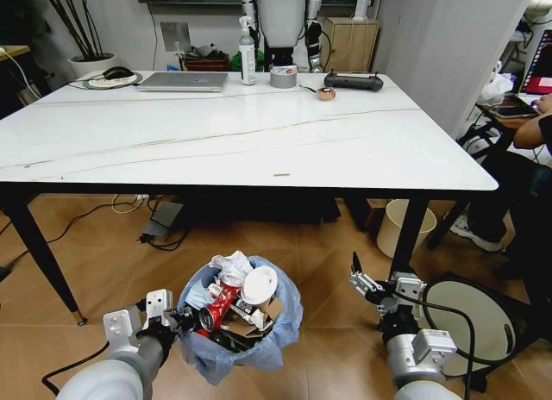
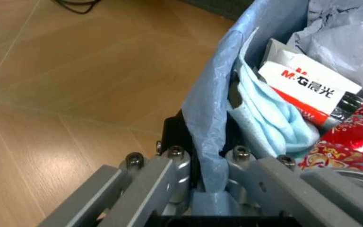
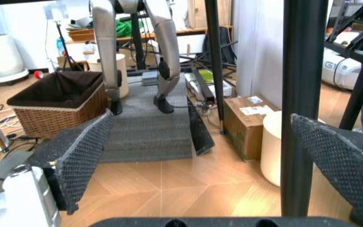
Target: Pick up the trash bin and place the trash from the table into it.
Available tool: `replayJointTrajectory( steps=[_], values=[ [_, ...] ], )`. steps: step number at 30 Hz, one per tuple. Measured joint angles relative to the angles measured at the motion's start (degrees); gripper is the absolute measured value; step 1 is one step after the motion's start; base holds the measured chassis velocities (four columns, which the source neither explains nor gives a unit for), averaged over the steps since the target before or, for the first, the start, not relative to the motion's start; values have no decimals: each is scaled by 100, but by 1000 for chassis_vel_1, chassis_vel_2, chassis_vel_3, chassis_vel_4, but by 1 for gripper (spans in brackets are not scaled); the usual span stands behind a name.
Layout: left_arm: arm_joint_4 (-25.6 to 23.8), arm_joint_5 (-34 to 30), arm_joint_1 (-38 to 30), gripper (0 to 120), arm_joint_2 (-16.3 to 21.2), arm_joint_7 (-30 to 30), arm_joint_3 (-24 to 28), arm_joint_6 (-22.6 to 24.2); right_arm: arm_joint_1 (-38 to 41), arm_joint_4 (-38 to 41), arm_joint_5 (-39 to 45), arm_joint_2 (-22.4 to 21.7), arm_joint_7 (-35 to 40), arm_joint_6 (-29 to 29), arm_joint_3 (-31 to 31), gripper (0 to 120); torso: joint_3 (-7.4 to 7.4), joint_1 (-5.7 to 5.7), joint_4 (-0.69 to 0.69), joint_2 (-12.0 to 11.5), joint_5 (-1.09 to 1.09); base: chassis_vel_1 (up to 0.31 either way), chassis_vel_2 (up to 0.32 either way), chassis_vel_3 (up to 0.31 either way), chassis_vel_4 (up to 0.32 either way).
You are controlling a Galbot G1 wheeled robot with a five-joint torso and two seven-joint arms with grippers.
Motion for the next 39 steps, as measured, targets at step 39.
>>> replayJointTrajectory(
  steps=[39],
  values=[
    [601,-143,26,2,-133,-109,-314,0,-18,-35,-110,29,-6,70,-99,100,-621,-270,0,-891,1,0,0,0,0]
  ],
)
